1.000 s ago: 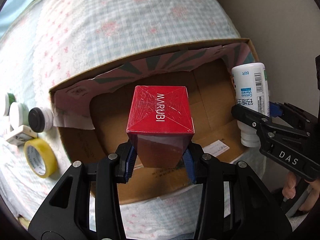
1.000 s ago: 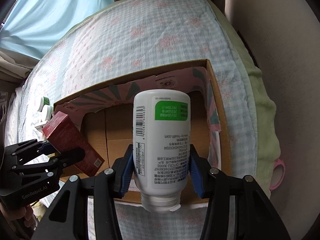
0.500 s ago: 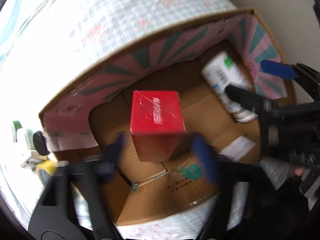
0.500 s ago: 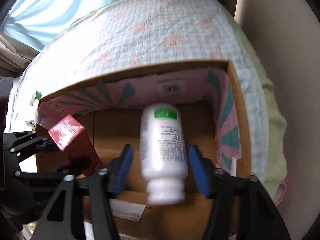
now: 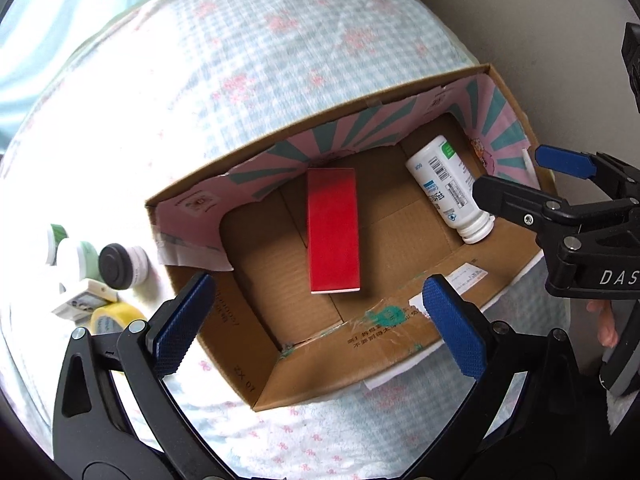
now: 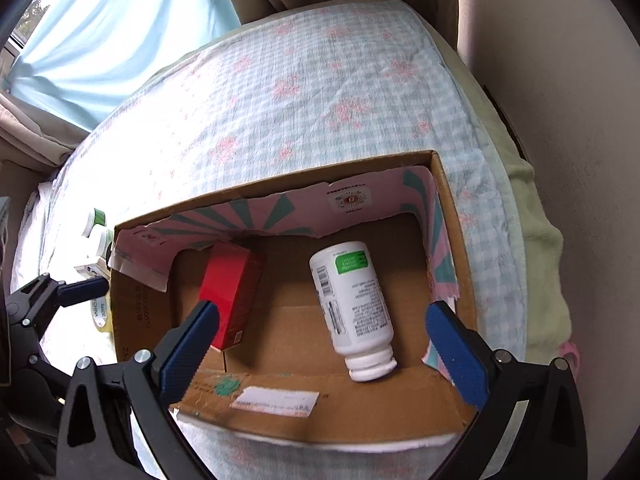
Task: Organize rigid objects
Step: 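Open both tools to drop the red box and bottle into the cardboard box, then grasp the large white jar with the left tool while the right tool grasps the yellow tape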
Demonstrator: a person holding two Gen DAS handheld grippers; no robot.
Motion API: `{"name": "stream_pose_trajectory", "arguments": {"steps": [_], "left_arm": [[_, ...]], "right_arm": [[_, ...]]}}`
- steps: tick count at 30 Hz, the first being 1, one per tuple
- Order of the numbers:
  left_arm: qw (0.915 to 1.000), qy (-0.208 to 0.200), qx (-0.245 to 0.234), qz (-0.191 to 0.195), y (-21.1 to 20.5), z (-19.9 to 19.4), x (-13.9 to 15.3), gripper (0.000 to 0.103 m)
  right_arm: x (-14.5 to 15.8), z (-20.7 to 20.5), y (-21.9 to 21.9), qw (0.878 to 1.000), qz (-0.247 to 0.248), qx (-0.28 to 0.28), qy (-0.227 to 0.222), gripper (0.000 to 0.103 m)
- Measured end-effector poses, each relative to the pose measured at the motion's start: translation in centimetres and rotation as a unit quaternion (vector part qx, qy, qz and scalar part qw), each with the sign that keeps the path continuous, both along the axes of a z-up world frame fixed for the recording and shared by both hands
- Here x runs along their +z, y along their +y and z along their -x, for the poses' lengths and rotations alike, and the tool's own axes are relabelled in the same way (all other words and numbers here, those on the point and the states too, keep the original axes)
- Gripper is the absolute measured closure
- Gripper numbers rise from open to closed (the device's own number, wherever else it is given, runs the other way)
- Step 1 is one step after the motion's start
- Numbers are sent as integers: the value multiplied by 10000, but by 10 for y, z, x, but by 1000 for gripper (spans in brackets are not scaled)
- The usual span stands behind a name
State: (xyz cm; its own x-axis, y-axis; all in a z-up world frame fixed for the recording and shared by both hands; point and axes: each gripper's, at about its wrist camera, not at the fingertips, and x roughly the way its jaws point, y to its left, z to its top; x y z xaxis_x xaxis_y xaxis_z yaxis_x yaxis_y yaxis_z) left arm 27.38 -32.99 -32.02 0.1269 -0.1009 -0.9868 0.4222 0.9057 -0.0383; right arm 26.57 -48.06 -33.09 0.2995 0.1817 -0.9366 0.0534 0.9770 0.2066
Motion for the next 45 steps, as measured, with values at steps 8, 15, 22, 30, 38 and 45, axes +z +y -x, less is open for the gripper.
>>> {"name": "stream_pose_trajectory", "arguments": {"steps": [8, 15, 22, 30, 38, 45], "left_arm": [[9985, -432, 278, 175, 31, 25, 62, 0], [9925, -848, 757, 441, 88, 57, 121, 0], [9827, -1158, 1334, 549, 183, 86, 151, 0], [9742, -1358, 1675, 659, 312, 103, 168, 0], [9725, -1524, 1623, 677, 438, 93, 173, 0], [9782, -1447, 1340, 657, 508, 50, 156, 0]], "right_arm": [[60, 21, 11, 9992, 118, -44, -385, 0], [106, 40, 45, 9975, 354, 319, -527, 0], [139, 62, 105, 9942, 462, 572, -790, 0], [166, 92, 200, 9920, 364, 557, -1075, 0], [160, 107, 312, 9923, 211, 402, -1148, 0], [136, 105, 385, 9941, 37, 74, -1079, 0]]}}
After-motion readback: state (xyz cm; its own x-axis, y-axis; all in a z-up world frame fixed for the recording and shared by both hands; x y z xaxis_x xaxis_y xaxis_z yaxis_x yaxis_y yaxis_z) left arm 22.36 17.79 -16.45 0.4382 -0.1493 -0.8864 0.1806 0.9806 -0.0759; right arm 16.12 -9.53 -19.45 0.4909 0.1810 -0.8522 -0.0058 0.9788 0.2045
